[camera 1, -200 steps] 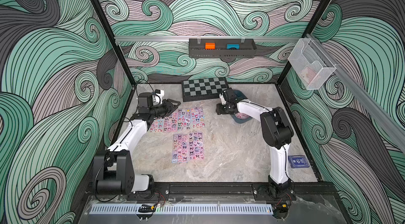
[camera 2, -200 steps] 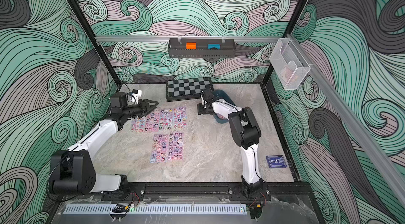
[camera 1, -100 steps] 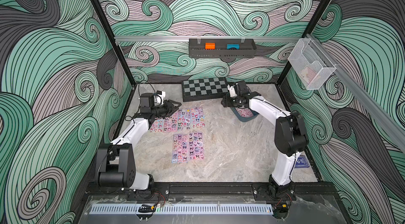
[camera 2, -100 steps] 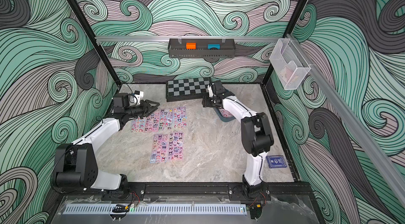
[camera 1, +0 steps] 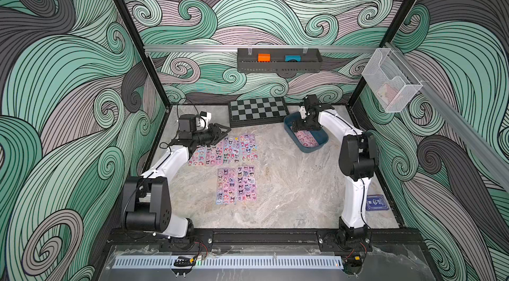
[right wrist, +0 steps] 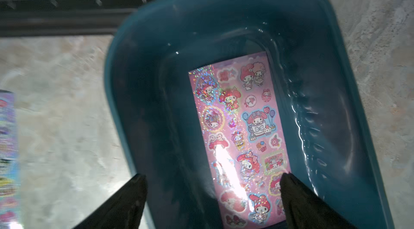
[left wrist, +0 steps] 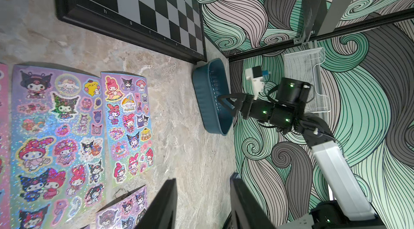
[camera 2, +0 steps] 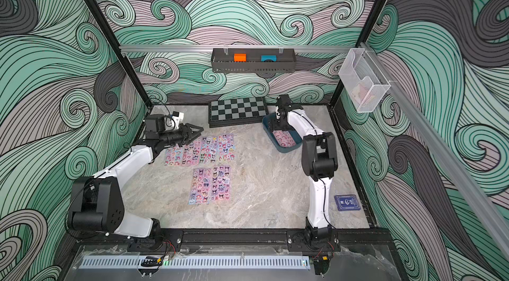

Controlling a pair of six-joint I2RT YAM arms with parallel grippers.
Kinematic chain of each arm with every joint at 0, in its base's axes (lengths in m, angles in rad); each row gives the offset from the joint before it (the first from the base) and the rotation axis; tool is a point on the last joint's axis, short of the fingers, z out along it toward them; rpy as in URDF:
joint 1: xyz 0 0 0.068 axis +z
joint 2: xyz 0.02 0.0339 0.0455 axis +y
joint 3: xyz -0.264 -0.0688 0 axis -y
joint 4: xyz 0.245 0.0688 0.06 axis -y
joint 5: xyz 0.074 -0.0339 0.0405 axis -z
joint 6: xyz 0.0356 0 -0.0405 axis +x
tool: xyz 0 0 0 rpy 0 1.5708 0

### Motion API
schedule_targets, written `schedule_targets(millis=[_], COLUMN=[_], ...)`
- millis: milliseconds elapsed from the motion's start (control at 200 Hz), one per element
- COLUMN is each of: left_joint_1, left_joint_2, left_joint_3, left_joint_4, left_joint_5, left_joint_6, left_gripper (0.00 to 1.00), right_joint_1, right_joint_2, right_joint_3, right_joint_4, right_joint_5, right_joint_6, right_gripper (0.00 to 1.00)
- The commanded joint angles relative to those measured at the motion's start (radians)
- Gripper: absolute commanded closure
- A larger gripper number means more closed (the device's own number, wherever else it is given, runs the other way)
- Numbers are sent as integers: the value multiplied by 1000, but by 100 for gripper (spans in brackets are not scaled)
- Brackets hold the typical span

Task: Take the stickers out of the storage box
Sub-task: Pick up the sticker from the storage box.

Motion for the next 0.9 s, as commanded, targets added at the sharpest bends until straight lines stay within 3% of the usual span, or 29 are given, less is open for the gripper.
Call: schedule_targets(millis=[0,565,675,896], left_joint_1=[-8,-22,-21,-28], left_joint_2=[25,42,44,51], left_joint_3=[43,55,58,61], left_joint_4=[-17,-23,-24,-18], left_joint_5=[31,32,30,31], left_joint_6=[32,40,40,34], left_gripper=[56,56,56,56], right_joint_1=[-2,-67,-85,-94], right_joint_2=[49,333,345,307], right_joint_3=[76,311,308,295], right_joint_4=[-99,-230,-231,-231], right_joint_5=[106,-21,-28,-16], right_joint_6=[-66,-56,-49,-27], right_gripper=[1,2,7,33])
